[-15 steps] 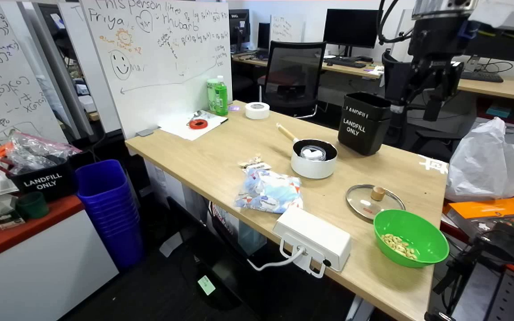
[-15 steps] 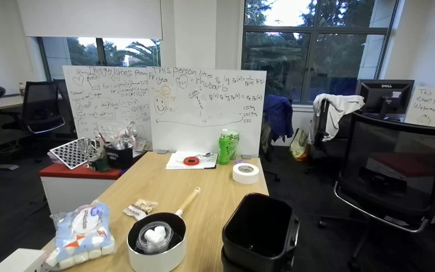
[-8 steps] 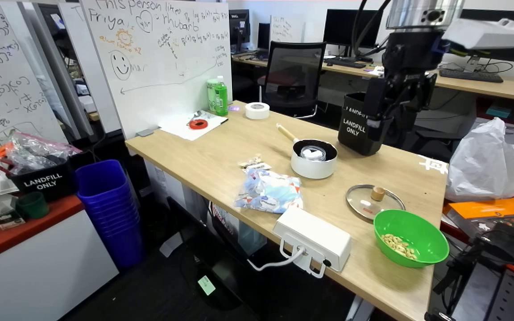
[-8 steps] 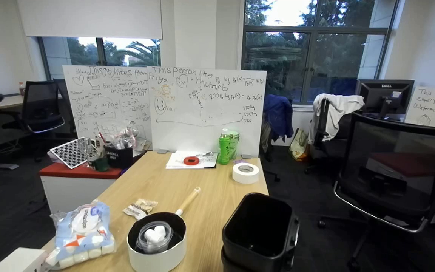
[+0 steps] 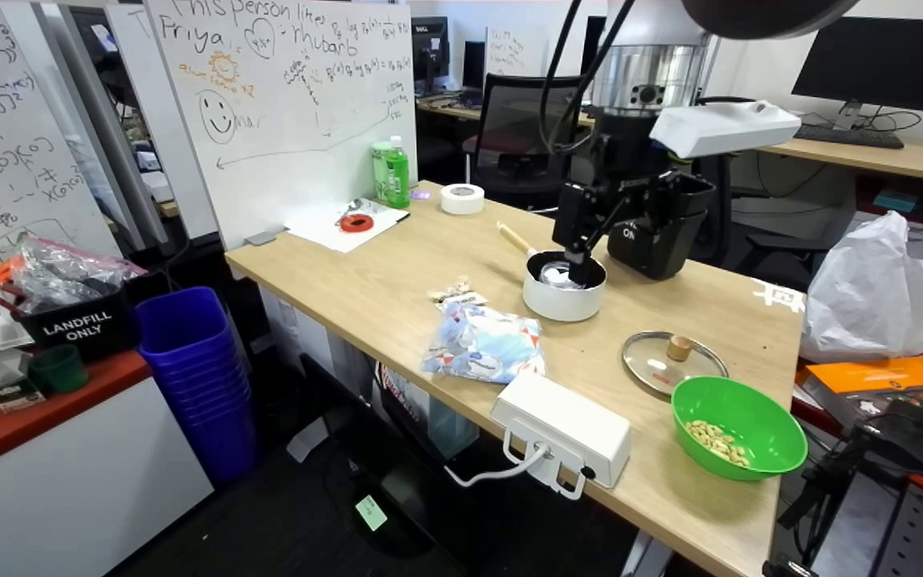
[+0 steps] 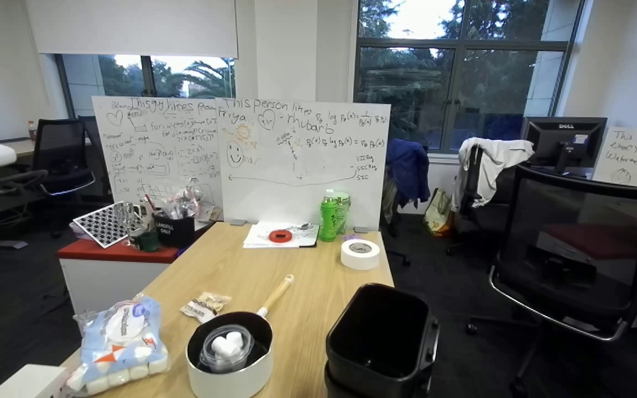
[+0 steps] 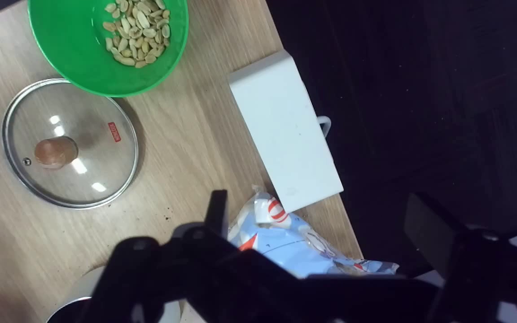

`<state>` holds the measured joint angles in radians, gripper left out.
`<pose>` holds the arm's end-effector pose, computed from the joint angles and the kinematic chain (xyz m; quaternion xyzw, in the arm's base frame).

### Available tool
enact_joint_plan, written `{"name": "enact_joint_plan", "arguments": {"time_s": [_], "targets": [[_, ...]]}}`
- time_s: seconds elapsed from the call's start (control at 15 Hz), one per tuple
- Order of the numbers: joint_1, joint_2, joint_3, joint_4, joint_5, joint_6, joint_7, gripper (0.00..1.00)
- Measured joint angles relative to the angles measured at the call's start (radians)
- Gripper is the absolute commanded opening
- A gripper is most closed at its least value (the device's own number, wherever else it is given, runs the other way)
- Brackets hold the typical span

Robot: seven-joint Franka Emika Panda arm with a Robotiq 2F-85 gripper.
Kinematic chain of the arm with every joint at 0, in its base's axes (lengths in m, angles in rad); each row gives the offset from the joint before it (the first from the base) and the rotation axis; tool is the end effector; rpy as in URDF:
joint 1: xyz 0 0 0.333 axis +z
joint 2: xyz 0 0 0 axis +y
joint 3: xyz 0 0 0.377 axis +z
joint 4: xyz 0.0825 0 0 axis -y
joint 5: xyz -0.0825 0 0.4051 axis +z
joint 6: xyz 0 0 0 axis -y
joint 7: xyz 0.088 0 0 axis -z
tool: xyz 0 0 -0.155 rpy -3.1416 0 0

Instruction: Move the blue plastic bag and place it near the trash can

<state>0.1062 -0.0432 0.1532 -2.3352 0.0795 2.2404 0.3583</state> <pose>0.4866 0.1347 0.3482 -0.9965 0.0750 0.0330 0.0180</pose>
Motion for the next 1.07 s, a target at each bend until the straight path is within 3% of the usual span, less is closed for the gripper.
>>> {"name": "enact_joint_plan", "arguments": {"time_s": [0.8, 1.07], "targets": [[0.001, -0.017, -0.001, -0.008, 0.0, -0.003, 0.003, 1.0], [0.003, 0.025, 0.0, 0.017, 0.002, 0.023, 0.151, 1.0]]}}
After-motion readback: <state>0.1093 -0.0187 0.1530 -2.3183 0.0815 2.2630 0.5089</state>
